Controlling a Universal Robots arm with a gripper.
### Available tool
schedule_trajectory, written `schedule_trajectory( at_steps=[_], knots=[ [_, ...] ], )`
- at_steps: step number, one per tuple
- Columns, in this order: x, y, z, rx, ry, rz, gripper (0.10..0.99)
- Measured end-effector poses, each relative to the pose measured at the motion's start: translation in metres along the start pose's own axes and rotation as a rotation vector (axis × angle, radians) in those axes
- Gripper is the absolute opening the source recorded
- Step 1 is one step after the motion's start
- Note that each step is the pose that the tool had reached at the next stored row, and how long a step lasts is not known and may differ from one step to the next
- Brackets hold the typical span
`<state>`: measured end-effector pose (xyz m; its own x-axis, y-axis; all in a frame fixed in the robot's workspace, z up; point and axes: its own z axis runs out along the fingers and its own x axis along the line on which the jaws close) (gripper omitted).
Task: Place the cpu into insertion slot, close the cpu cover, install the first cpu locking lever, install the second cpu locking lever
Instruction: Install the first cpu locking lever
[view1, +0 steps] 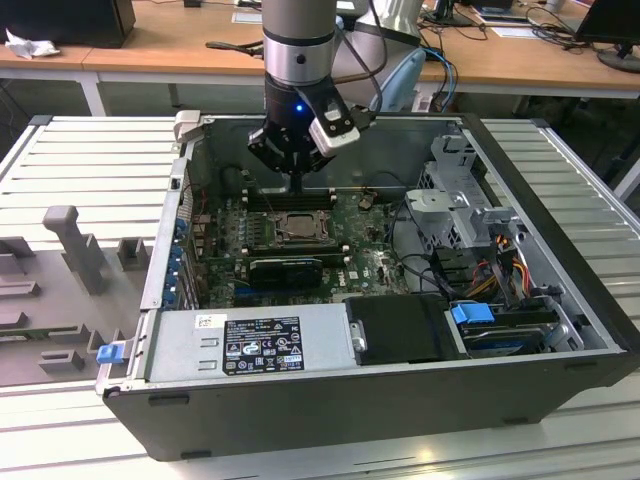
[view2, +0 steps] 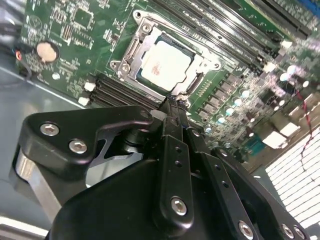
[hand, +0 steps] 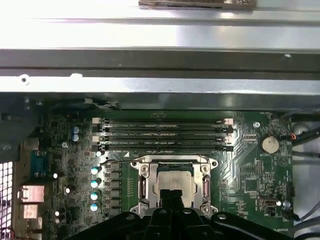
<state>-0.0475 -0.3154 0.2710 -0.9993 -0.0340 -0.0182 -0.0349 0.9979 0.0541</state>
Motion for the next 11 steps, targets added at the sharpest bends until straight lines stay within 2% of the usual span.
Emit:
schedule_trajectory(
  at_steps=[3,7,10,11],
  knots=[
    [0.0000,0.0000,0.0000,-0.002,0.0044,-0.082,0.106],
    [0.0008,0.0000,0.0001,-0.002,0.0064,-0.122,0.106],
    [0.0071,0.0001,-0.0001,-0.002,0.0070,-0.130,0.106],
    [0.0125,0.0004,-0.0002,-0.002,0.0070,-0.131,0.106]
  ],
)
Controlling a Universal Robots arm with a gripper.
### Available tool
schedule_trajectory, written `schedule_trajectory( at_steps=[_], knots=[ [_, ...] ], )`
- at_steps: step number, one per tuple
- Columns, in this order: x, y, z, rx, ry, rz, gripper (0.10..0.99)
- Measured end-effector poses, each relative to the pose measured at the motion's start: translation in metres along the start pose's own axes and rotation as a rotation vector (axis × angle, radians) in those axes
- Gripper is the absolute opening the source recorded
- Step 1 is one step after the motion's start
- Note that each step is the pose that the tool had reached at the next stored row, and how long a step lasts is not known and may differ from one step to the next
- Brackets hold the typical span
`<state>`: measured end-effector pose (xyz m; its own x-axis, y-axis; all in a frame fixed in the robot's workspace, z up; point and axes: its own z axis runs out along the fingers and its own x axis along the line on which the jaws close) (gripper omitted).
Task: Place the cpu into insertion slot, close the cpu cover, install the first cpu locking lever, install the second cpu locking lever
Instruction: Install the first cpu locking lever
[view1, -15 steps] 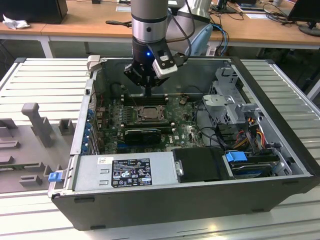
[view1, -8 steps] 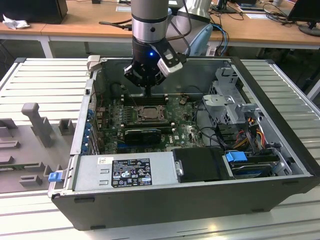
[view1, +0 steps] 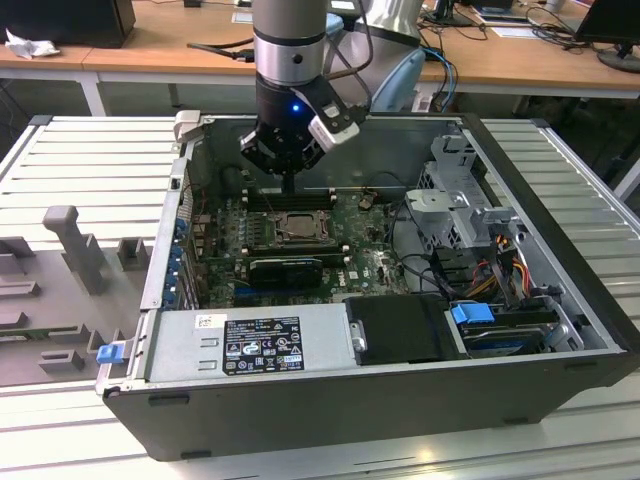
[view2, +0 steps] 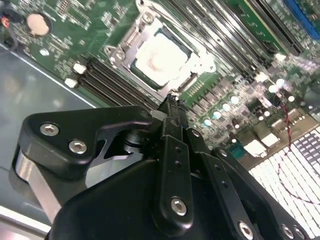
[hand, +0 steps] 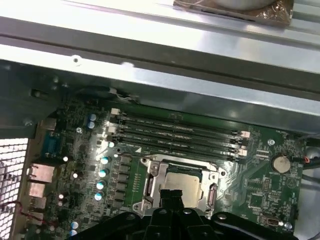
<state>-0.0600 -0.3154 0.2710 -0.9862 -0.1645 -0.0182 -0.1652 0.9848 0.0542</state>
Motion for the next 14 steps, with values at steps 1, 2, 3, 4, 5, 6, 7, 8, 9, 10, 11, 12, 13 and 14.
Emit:
schedule_trajectory(
  at_steps=[1,2,3,4,5,6,7,8,9,10,11,12,13,14],
  knots=[
    [0.0014,0.0003,0.0000,0.000,0.0001,-0.003,0.106],
    [0.0024,0.0004,0.0003,0.000,0.0009,-0.018,0.106],
    [0.0145,0.0036,0.0023,-0.001,0.0009,-0.027,0.106],
    [0.0234,0.0070,0.0041,-0.001,0.0007,-0.018,0.106],
    [0.0254,0.0076,0.0050,-0.001,-0.0002,-0.003,0.106],
    [0.0263,0.0077,0.0056,0.000,-0.0012,0.015,0.106],
    [0.0271,0.0079,0.0059,0.000,-0.0018,0.027,0.106],
    [0.0300,0.0083,0.0062,0.000,-0.0024,0.034,0.106],
    [0.0343,0.0091,0.0062,0.000,-0.0024,0.035,0.106],
    [0.0369,0.0095,0.0062,0.000,-0.0024,0.035,0.106],
    [0.0419,0.0103,0.0062,0.000,-0.0023,0.034,0.106],
    [0.0460,0.0110,0.0063,0.000,-0.0024,0.035,0.106],
    [0.0508,0.0123,0.0068,-0.001,-0.0027,0.035,0.106],
    [0.0509,0.0164,0.0081,-0.001,-0.0024,0.035,0.106]
  ],
)
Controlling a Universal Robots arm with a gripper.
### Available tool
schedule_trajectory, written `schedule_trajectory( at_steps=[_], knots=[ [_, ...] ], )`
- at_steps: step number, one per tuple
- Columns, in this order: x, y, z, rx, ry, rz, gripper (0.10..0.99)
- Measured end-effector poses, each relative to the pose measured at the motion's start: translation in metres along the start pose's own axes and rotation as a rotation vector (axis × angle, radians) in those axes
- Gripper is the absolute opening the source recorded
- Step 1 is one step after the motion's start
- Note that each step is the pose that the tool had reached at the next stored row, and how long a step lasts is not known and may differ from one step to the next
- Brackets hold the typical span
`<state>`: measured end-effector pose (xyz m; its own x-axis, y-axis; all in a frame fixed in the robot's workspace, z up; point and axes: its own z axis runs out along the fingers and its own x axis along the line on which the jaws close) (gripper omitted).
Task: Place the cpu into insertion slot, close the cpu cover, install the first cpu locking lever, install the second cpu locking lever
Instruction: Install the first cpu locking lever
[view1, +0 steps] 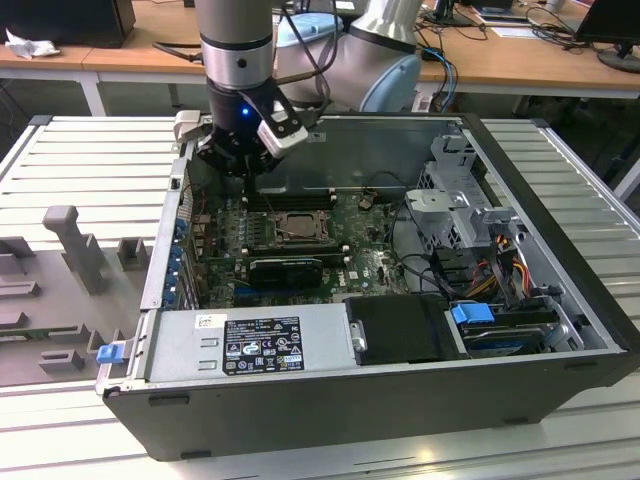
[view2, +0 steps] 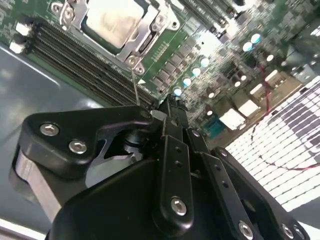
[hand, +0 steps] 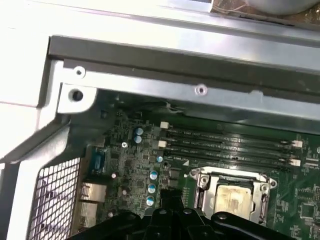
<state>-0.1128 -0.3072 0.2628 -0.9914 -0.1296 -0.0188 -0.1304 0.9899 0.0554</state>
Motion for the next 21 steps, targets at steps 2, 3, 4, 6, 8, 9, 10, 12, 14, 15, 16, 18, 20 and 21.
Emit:
schedule_trajectory(
  at_steps=[2,3,4,6,8,9,10,12,14,15,16,18,20,21],
  knots=[
    [-0.0011,0.0077,0.0025,0.000,0.0000,0.001,0.106],
    [-0.0014,0.0101,0.0031,0.000,-0.0002,0.001,0.106],
    [-0.0020,0.0154,0.0042,0.000,-0.0001,0.002,0.106],
    [-0.0061,0.0167,0.0055,0.000,0.0001,0.002,0.106],
    [-0.0092,0.0163,0.0060,0.000,0.0001,0.004,0.106],
    [-0.0108,0.0161,0.0062,0.000,0.0001,0.004,0.106],
    [-0.0122,0.0159,0.0063,0.000,-0.0001,0.005,0.106],
    [-0.0155,0.0154,0.0063,0.000,-0.0001,0.007,0.106],
    [-0.0200,0.0149,0.0064,0.000,-0.0003,0.009,0.106],
    [-0.0220,0.0146,0.0064,0.000,-0.0002,0.009,0.106],
    [-0.0252,0.0142,0.0065,0.000,-0.0003,0.009,0.106],
    [-0.0316,0.0133,0.0065,0.000,-0.0002,0.009,0.106],
    [-0.0407,0.0121,0.0067,0.000,-0.0002,0.010,0.106],
    [-0.0432,0.0118,0.0068,0.000,-0.0003,0.010,0.106]
  ],
)
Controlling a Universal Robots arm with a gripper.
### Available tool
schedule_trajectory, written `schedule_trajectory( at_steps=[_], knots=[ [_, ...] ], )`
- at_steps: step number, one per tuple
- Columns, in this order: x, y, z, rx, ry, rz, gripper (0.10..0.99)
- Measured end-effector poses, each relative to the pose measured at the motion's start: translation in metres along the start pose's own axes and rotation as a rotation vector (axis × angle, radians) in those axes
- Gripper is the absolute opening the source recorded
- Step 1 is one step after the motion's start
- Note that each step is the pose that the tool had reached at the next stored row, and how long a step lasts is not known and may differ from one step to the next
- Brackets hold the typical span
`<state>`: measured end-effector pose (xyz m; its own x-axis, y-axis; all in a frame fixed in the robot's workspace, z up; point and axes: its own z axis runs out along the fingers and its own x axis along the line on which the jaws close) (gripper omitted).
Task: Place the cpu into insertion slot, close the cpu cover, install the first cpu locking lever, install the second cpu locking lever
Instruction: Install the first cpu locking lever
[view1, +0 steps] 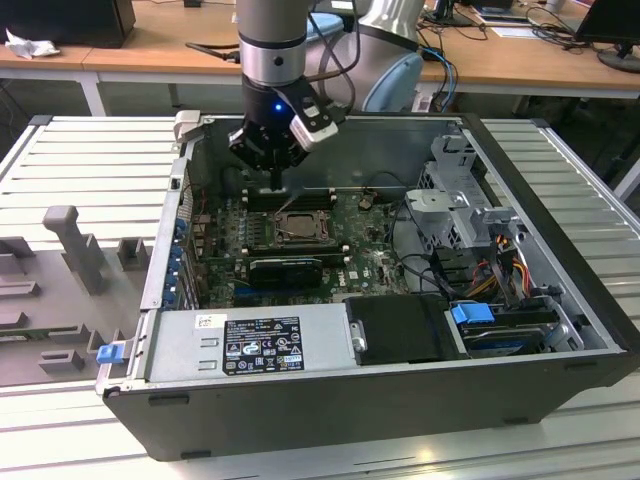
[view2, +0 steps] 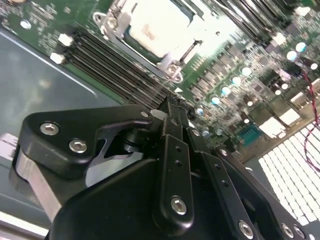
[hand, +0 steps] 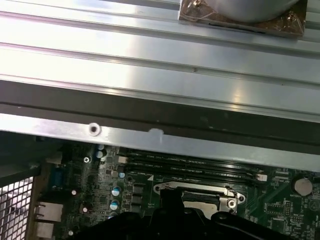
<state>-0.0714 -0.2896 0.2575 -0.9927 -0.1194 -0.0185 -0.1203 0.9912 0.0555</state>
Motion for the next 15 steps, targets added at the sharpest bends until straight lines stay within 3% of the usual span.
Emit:
schedule_trajectory(
  at_steps=[8,9,10,11,13,15],
  knots=[
    [-0.0183,-0.0023,0.0005,0.000,-0.0008,0.015,0.106],
    [-0.0184,-0.0023,0.0007,-0.007,-0.0021,0.022,0.106],
    [-0.0183,-0.0024,0.0008,-0.026,-0.0043,0.028,0.106],
    [-0.0183,-0.0030,0.0011,-0.032,-0.0052,0.031,0.106],
    [-0.0181,-0.0039,0.0036,-0.033,-0.0061,0.041,0.106],
    [-0.0181,-0.0041,0.0059,-0.032,-0.0096,0.090,0.106]
  ],
)
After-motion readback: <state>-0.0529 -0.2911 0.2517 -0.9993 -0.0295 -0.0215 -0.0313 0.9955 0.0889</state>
